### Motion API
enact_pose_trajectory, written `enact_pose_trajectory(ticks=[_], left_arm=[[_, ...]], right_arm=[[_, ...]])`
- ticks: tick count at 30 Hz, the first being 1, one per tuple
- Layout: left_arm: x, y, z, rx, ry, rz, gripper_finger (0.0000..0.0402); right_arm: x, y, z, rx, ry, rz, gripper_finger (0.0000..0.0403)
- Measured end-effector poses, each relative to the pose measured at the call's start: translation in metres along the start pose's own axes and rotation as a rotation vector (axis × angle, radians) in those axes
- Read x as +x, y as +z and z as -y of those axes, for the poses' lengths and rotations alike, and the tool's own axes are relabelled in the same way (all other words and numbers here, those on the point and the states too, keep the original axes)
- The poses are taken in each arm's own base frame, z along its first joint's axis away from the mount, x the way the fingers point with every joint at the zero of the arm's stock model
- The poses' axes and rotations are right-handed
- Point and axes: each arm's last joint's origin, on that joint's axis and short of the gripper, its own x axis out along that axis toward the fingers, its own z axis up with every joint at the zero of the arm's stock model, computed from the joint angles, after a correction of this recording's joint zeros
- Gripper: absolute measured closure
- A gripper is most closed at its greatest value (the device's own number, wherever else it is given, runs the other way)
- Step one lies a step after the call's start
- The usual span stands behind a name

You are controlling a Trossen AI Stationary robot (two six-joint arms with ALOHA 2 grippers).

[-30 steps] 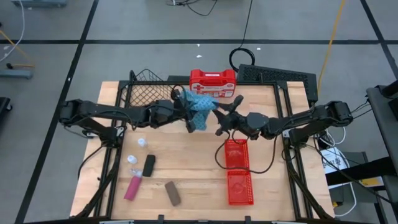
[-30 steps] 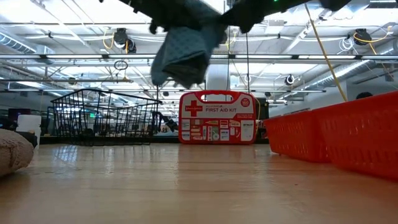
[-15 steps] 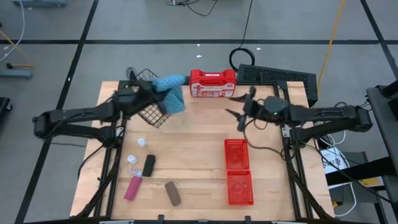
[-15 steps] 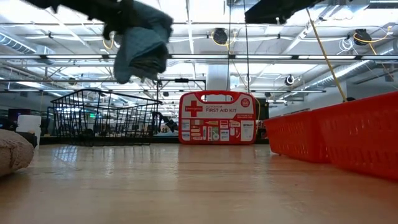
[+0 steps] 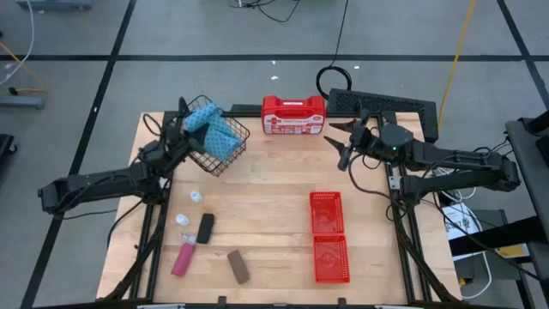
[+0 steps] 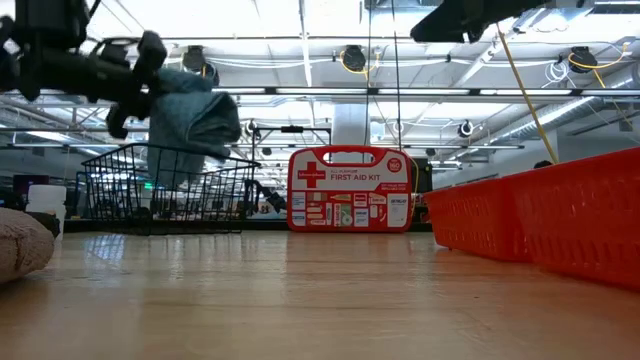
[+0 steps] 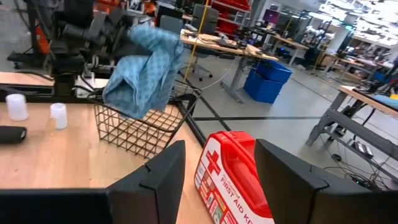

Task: Pick & Place Medicine items
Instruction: Put the blue patient gown into the black wire basket

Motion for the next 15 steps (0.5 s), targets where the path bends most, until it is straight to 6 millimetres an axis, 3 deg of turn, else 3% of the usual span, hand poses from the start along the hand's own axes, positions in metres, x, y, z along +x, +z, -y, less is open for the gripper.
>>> enact_pose_trajectory(ticks=[7,15], left_arm=[[-0.005,-0.01,-0.021,-0.061,0.069,0.066,0.032],[-0.004,-0.016,-0.034,-0.104,0.175,0.01,0.032]], right_arm=[[0.004,-0.016,0.0,0.007,-0.025,0.0,0.0227],[0.005,-0.021,-0.001,0.006,-0.027,-0.005,0.023]])
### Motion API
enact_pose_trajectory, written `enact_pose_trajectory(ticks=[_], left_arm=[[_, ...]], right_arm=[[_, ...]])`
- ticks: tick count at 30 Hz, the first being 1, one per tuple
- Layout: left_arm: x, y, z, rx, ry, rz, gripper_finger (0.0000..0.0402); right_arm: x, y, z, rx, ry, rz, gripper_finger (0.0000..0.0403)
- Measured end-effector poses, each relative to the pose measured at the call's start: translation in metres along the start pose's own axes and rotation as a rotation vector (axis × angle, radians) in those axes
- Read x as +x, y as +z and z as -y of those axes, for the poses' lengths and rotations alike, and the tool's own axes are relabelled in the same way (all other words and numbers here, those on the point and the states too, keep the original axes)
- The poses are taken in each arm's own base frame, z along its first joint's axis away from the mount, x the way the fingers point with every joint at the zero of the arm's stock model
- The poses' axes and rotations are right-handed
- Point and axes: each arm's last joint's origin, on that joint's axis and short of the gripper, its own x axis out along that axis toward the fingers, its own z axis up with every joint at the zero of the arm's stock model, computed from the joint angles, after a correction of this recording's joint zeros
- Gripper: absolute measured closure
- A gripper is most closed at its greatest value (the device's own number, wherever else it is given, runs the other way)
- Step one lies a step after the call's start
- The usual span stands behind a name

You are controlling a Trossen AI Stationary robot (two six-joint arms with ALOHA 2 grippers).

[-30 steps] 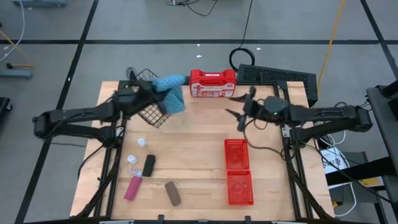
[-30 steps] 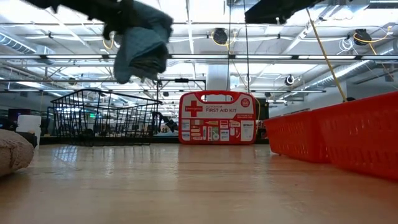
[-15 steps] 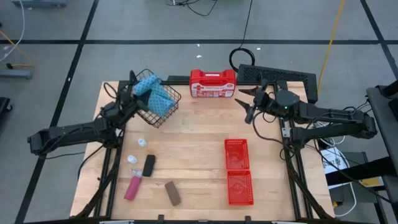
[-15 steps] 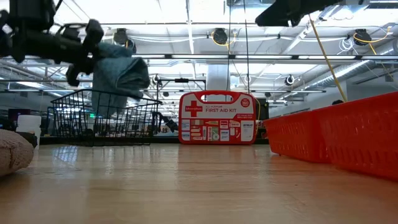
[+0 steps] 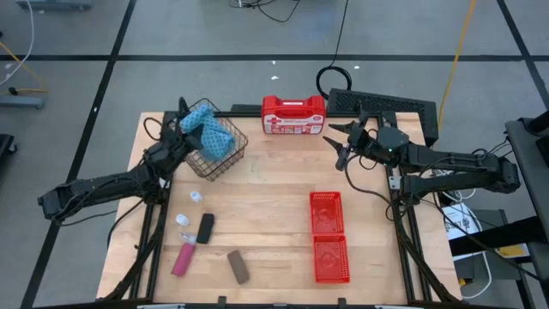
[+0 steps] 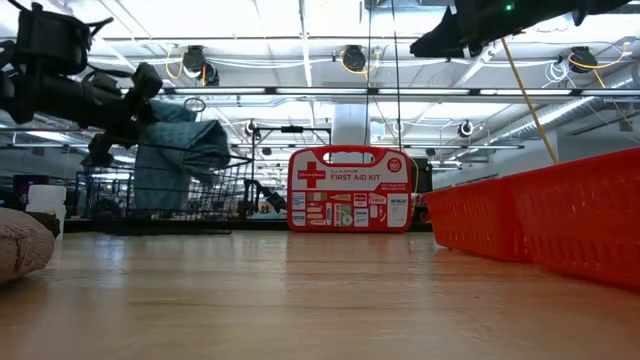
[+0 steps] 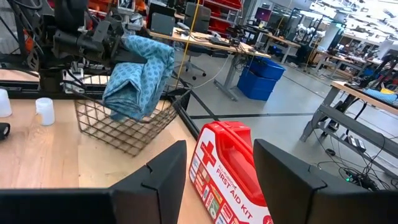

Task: Pick & Place Medicine items
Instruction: Put the blue patient gown into the black wire basket

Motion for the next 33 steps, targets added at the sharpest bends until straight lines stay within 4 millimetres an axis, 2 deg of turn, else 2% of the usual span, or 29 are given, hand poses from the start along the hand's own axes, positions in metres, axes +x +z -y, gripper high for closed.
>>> enact_pose_trajectory(ticks=[8,16,21,26,33], left_arm=[[0.001,-0.002,-0.007,-0.02,0.061,-0.02,0.0317],[0.002,0.0,-0.009,-0.032,0.076,-0.003,0.0159],[0.002,0.0,-0.008,-0.029,0.073,0.0,0.0104],[0.002,0.002,-0.006,0.002,0.055,0.018,0.0087],[0.002,0.01,0.0,-0.018,0.014,0.099,0.0099]], right_arm=[[0.0,0.0,0.0,-0.003,-0.001,0.0,0.0233],[0.0,0.0,0.0,-0.002,-0.002,0.0,0.0235],[0.0,0.0,0.0,-0.001,-0.002,-0.001,0.0235],[0.0,0.0,0.0,-0.002,-0.003,-0.001,0.0234],[0.0,0.0,0.0,-0.003,-0.003,-0.001,0.0234]])
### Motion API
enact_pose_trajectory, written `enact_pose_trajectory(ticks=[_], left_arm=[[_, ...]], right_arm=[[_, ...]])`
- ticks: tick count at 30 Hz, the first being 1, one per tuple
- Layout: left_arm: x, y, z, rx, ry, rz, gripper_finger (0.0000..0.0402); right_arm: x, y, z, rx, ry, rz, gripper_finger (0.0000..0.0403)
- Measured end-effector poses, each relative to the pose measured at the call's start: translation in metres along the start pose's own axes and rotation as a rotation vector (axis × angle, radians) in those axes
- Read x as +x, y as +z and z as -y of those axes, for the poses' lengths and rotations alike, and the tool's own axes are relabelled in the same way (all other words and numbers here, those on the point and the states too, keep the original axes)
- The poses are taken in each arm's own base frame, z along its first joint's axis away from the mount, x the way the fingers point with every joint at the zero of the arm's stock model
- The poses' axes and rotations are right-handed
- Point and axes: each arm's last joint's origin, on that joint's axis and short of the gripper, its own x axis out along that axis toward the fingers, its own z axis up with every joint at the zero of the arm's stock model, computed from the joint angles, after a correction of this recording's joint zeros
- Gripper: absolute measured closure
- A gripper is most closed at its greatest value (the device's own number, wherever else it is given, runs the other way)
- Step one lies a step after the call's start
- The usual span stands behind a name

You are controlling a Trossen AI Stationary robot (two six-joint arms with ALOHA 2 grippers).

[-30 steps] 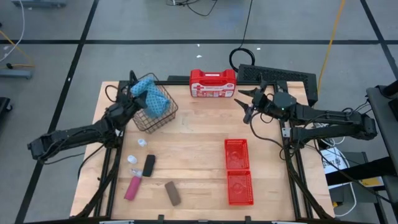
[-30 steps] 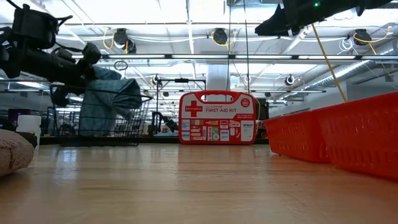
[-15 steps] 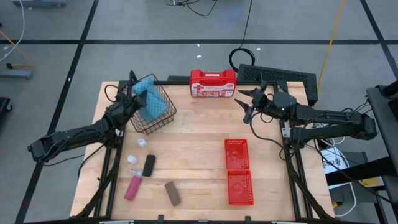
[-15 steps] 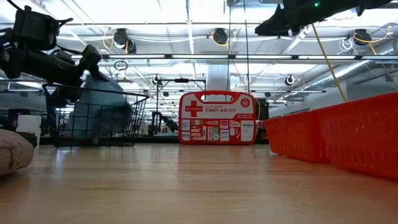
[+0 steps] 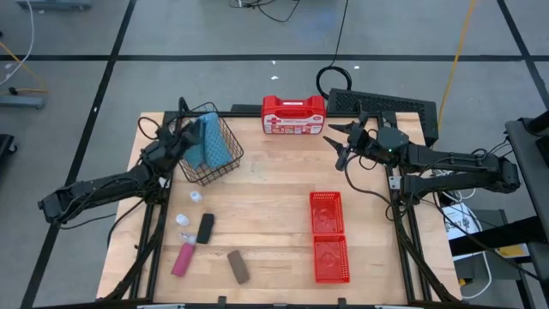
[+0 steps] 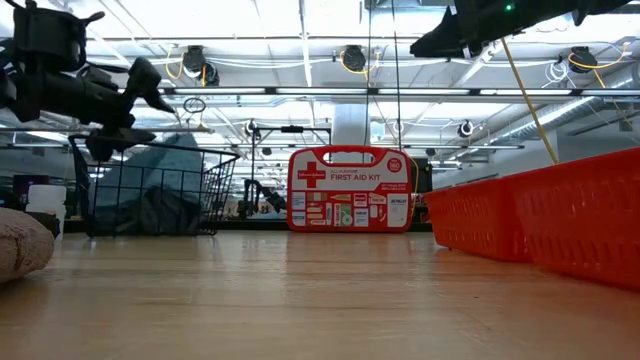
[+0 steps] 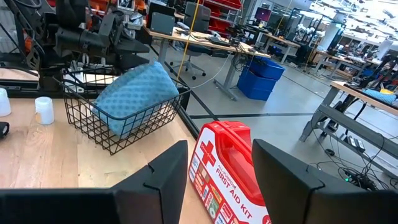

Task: Pick & Place Medicine items
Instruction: Put the blue patient gown into the black wire basket, then adjust the black wire basket on the table

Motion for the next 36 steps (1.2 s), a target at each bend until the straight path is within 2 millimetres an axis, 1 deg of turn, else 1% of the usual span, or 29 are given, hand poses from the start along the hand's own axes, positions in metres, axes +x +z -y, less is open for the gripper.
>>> enact_pose_trajectory(ticks=[5,8,11,14,16,18,22,24,26,28,31,36], left_arm=[[0.002,0.005,0.006,0.011,-0.009,0.018,0.0111],[0.003,0.009,0.012,-0.016,-0.039,0.018,0.0117],[0.005,0.018,0.023,-0.03,-0.122,0.019,0.0117],[0.008,0.028,0.039,0.024,-0.231,-0.009,0.0117],[0.01,0.036,0.052,0.087,-0.297,-0.056,0.0117],[0.011,0.044,0.066,0.164,-0.328,-0.129,0.0117],[0.009,0.056,0.09,0.334,-0.319,-0.33,0.0117],[0.006,0.057,0.1,0.398,-0.344,-0.446,0.0117],[0.002,0.051,0.108,0.446,-0.389,-0.572,0.0117],[-0.002,0.039,0.115,0.478,-0.441,-0.69,0.0117],[-0.007,0.013,0.123,0.522,-0.505,-0.834,0.0117],[-0.014,-0.034,0.13,0.627,-0.515,-1.025,0.0117]], right_arm=[[0.0,0.0,0.0,0.0,0.0,0.0,0.0234],[0.0,0.0,0.0,-0.001,0.0,0.0,0.0234],[0.0,0.0,0.0,-0.001,0.0,-0.001,0.0234],[0.0,-0.001,0.0,-0.001,0.002,-0.008,0.0234],[-0.002,-0.001,0.0,0.0,0.007,-0.015,0.0235],[-0.005,-0.001,0.0,0.021,0.045,-0.008,0.0236],[-0.016,0.003,0.001,0.061,0.165,0.028,0.0236],[-0.023,0.005,0.002,0.062,0.22,0.047,0.0236],[-0.029,0.007,0.002,0.06,0.271,0.074,0.0237],[-0.034,0.009,0.003,0.061,0.304,0.098,0.0237],[-0.037,0.01,0.005,0.062,0.302,0.109,0.0237],[-0.036,0.009,0.004,0.061,0.301,0.101,0.0237]])
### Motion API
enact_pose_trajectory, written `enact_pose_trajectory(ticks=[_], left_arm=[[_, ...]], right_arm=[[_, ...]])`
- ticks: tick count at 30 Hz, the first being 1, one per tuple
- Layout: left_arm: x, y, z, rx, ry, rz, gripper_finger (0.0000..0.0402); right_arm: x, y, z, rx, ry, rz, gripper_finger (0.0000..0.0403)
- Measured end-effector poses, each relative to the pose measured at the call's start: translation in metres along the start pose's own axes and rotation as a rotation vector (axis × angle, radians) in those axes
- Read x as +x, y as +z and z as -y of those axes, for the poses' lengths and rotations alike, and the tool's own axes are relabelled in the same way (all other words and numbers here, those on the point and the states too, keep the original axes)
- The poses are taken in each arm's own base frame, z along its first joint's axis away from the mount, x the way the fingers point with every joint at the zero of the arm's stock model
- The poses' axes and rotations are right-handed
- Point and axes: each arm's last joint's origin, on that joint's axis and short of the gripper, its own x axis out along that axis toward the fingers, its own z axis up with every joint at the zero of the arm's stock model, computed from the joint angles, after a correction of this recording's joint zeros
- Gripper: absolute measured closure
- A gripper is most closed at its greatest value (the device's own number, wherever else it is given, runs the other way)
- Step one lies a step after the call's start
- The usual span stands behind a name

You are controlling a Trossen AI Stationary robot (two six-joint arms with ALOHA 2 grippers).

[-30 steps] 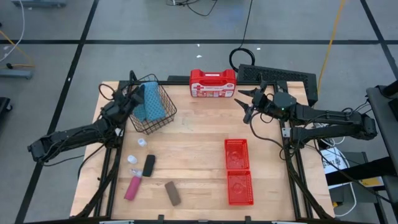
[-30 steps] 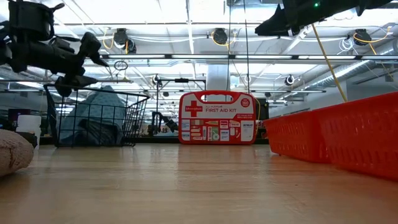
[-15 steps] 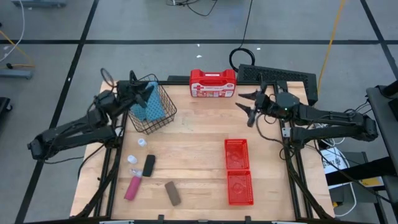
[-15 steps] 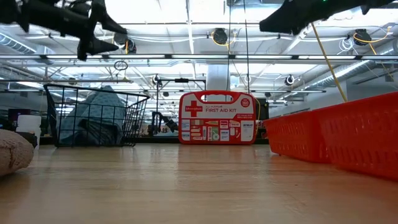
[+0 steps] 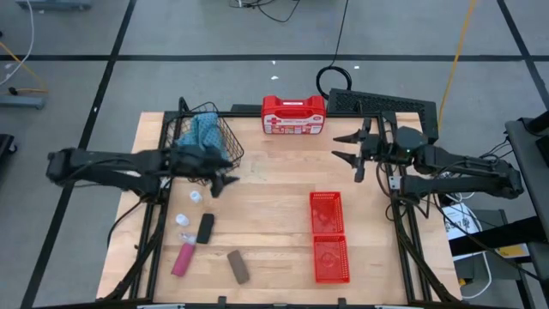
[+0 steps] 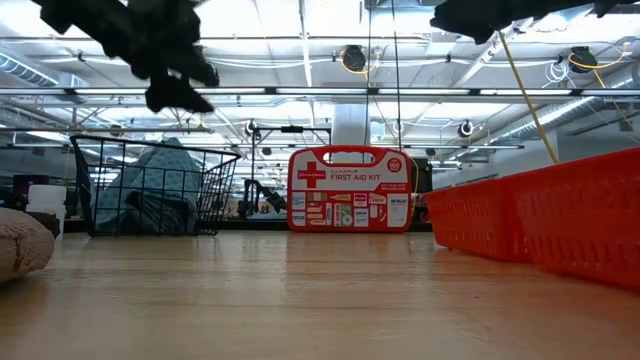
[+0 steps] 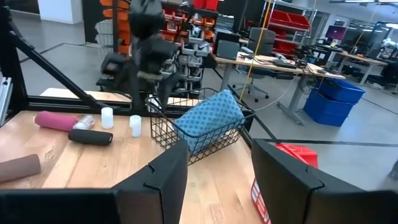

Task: Pick & Place Medicine items
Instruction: Adjust the black wire basket on the table

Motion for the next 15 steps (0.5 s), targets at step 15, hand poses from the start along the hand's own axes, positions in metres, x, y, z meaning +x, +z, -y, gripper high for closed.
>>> enact_pose_trajectory(ticks=[15], left_arm=[[0.034,-0.019,-0.015,-0.005,0.389,-0.101,0.0117]], right_arm=[[0.001,-0.001,0.0,0.006,0.0,-0.004,0.0237]])
